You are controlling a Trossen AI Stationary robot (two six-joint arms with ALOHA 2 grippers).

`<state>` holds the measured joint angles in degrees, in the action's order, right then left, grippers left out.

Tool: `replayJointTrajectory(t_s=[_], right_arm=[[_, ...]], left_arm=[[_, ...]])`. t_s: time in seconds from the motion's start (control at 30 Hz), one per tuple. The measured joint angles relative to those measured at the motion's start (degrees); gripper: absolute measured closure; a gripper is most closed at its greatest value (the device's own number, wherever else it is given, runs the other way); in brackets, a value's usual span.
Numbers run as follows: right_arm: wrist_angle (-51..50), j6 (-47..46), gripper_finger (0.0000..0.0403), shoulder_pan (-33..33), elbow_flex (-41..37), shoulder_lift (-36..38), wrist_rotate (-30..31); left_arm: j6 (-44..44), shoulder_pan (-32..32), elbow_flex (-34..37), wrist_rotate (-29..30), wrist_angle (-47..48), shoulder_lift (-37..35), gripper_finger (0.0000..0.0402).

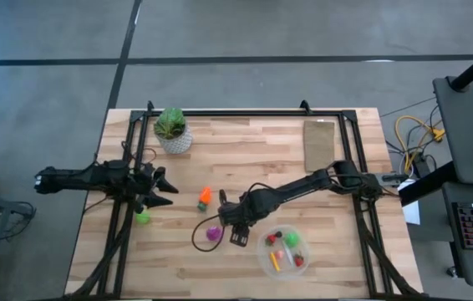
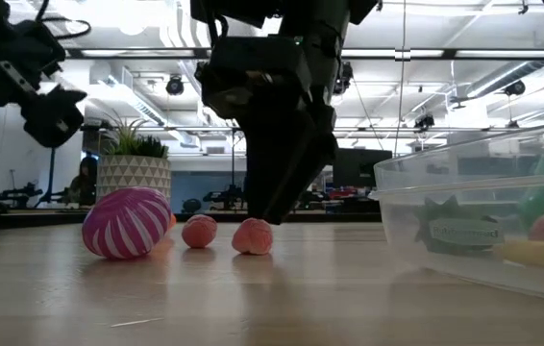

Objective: Pick and placing Produce into tupperware
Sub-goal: Put the bottom peach into the transparent bin

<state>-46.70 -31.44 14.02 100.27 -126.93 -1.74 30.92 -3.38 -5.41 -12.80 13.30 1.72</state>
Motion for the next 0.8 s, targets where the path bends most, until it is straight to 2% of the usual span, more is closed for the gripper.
replayJointTrajectory(t_s=[0.23, 0.8], right_arm=[[2.9, 0.0, 0.0209, 0.0, -0.16, 0.02, 0.38], [8.15, -1.7, 0.0209, 0.11, -3.56, 0.02, -1.75]], left_arm=[[-1.09, 0.0, -1.26, -0.41, 4.23, -0.2, 0.0162], [-0.74, 0.0, -1.09, -0.44, 3.63, -0.07, 0.0162]])
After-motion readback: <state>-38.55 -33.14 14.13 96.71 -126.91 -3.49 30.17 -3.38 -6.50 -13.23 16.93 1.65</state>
